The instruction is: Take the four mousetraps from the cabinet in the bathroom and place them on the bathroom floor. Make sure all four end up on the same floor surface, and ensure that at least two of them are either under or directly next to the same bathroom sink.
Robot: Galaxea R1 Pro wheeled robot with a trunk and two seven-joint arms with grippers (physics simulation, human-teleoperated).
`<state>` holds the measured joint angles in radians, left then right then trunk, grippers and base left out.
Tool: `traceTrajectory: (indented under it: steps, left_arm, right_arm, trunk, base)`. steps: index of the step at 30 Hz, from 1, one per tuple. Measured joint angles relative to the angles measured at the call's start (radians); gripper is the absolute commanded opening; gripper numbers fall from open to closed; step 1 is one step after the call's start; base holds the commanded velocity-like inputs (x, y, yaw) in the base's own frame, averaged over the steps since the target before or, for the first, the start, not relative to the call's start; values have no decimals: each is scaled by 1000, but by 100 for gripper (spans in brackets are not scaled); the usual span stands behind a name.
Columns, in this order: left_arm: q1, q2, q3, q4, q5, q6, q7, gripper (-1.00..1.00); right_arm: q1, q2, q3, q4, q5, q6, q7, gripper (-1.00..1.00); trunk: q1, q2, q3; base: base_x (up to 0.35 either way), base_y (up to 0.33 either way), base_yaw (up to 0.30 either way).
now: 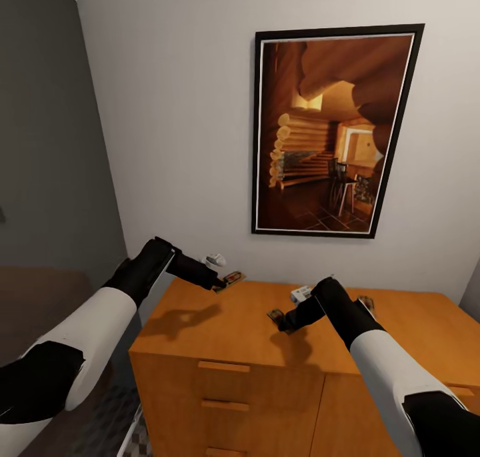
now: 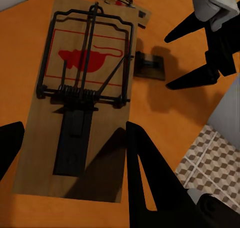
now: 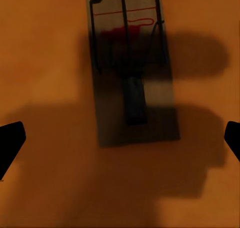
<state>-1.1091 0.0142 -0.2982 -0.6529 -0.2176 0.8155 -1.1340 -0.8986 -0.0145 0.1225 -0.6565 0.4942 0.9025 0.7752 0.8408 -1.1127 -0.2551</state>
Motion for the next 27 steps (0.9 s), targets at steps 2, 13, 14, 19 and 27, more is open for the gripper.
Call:
traceTrajectory:
  steps: [2,13,14,19,27]
  left_arm:
    - [0,-3,0,0,0,0,0,-100]
    - [1,-5,1,-3,0,1,-2,-100]
    - [0,-5,1,-3,0,1,-2,-100]
    - [0,-5,1,-3,0,2,-1,-100]
    - [1,-5,2,-3,0,1,-2,-100]
  right_arm:
    - [0,0,0,0,6,0,0,100]
    - [4,1,0,0,34,-1,0,100]
    - [4,1,0,0,35,-2,0,100]
    - [5,1,0,0,35,-2,0,100]
    - [6,4,0,0,35,-1,0,100]
  trunk:
    - [8,-14,-6]
    - [35,-63,-28]
    - [35,-63,-28]
    - [35,-63,-28]
    - [34,-63,-28]
  base:
    - [0,0,0]
    - [0,0,0]
    - [0,0,0]
    - [0,0,0]
    - [104,30,0]
